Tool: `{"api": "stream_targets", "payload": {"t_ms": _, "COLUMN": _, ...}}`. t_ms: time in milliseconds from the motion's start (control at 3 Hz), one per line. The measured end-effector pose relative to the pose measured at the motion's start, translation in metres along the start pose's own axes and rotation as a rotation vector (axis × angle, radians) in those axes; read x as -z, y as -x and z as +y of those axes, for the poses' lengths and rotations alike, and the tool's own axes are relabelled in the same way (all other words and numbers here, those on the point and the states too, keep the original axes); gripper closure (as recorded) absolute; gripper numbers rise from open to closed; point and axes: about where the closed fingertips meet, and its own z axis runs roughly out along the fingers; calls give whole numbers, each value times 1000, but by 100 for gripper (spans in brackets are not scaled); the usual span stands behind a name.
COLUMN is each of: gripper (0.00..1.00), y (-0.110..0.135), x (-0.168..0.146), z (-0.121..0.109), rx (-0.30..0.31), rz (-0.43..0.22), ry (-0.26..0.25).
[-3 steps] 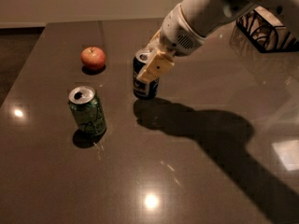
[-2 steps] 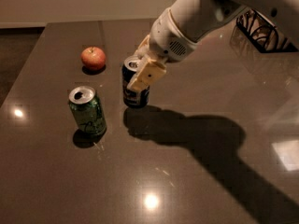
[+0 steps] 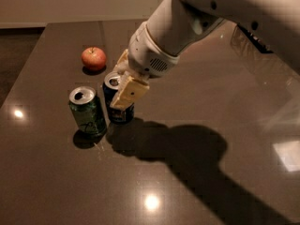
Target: Move pepsi can near green can
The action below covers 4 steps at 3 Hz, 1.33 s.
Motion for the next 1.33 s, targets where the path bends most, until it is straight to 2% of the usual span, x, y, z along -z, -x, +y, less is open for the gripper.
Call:
{"api": "stream_targets", "payload": {"t_ms": 333, "gripper": 82, "y": 3, "x": -12, "z": 7, "rx": 10, "rz": 20, "ry": 20}}
{"api": "stream_targets", "payload": {"t_ms": 1000, "gripper": 36, "y": -8, "x": -26, "z": 6, "rx": -9, "rz": 50, "ry": 54}}
{"api": "stream_targets", "payload": {"t_ms": 1333, "gripper": 12, "y": -6, "x": -26, "z": 7, "rx": -6, "rz": 50, "ry": 53}}
